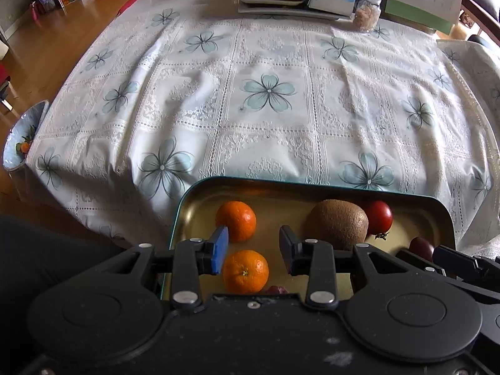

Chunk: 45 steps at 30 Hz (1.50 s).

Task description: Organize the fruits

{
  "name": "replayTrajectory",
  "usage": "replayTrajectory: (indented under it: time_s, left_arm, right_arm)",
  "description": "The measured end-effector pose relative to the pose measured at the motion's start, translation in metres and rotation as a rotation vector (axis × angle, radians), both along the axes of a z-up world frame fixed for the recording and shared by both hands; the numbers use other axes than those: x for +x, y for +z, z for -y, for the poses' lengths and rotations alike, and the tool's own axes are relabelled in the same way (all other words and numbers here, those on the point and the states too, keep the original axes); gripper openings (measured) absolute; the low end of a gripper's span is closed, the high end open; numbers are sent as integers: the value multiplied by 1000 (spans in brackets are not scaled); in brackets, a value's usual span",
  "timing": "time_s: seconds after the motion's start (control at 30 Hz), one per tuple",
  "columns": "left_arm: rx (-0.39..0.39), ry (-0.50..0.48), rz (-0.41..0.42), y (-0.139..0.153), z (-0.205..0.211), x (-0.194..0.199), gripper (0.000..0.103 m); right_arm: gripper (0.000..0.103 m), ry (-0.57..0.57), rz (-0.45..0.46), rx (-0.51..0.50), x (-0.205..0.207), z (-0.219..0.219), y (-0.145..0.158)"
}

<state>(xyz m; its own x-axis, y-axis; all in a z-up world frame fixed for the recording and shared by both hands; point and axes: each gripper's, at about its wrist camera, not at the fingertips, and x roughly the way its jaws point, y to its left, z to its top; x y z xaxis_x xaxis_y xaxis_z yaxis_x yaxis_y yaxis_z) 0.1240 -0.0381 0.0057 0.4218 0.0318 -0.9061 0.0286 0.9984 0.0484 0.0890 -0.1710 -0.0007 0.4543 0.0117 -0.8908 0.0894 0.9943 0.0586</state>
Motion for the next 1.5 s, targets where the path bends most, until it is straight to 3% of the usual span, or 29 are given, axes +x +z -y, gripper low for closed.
replayTrajectory:
  time_s: [0.57,1.17,1.5]
  left_arm:
    - [20,-19,4,-9,-3,-30,38]
    - [30,-47,105,-26,-15,-81,38]
    - [-1,-43,154,-26,-17,-92,38]
  right_arm:
    - [50,-29,-3,-18,-8,-2,-3]
    - [50,-60,77,-112,-46,-23,-11]
    - [50,-83,71,-126,-63,-29,-19]
